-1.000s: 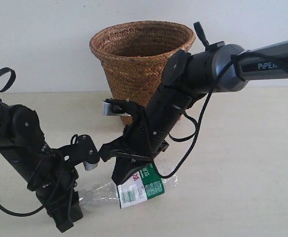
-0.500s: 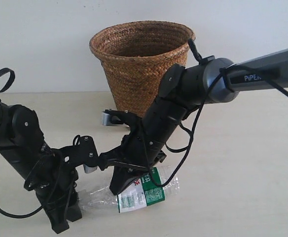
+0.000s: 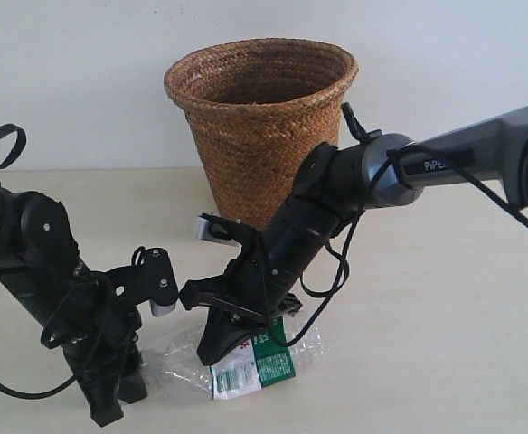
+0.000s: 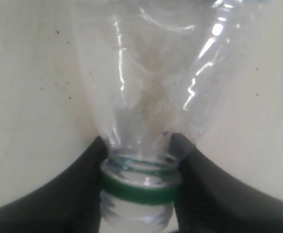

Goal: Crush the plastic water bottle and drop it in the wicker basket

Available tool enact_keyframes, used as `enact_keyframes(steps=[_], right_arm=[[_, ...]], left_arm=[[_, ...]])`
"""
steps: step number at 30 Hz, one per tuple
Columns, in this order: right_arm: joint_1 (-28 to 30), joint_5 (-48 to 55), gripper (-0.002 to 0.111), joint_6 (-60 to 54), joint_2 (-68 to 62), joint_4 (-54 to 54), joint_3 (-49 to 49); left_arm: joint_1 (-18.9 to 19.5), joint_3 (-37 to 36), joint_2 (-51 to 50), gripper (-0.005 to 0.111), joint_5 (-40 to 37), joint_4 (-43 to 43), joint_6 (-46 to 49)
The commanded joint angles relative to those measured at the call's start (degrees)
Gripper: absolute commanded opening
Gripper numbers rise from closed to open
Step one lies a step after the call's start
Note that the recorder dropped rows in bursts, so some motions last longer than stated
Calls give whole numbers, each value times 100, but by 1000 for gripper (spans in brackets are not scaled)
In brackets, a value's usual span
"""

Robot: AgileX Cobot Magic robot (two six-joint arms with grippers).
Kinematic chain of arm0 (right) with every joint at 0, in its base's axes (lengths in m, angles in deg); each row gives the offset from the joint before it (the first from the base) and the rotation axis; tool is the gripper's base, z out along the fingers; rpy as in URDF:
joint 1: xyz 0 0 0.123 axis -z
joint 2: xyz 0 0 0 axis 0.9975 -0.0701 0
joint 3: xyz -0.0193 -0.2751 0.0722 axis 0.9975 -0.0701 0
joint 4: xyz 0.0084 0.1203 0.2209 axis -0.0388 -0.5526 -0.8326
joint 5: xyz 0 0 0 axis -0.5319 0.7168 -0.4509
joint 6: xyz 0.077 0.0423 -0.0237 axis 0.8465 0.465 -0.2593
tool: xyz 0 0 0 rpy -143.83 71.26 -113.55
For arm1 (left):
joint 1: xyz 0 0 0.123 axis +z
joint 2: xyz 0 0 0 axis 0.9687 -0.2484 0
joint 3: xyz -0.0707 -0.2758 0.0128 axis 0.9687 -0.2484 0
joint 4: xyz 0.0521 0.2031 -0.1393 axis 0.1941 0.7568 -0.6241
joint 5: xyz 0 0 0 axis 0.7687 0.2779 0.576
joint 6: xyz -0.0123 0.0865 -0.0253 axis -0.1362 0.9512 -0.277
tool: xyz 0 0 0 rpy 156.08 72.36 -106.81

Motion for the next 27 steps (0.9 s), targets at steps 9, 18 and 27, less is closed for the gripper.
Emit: enact_keyframes(steps=[9, 18, 27], right_arm=[[10, -292, 0, 671, -315, 1182, -41], [213, -228, 0, 722, -548, 1196, -41], [289, 552, 0, 11, 253, 722, 166]], left_arm=[[-36, 1, -3, 4, -62, -239, -86], [-36, 1, -3, 4, -62, -239, -111], [-36, 1, -3, 4, -40, -239, -109]])
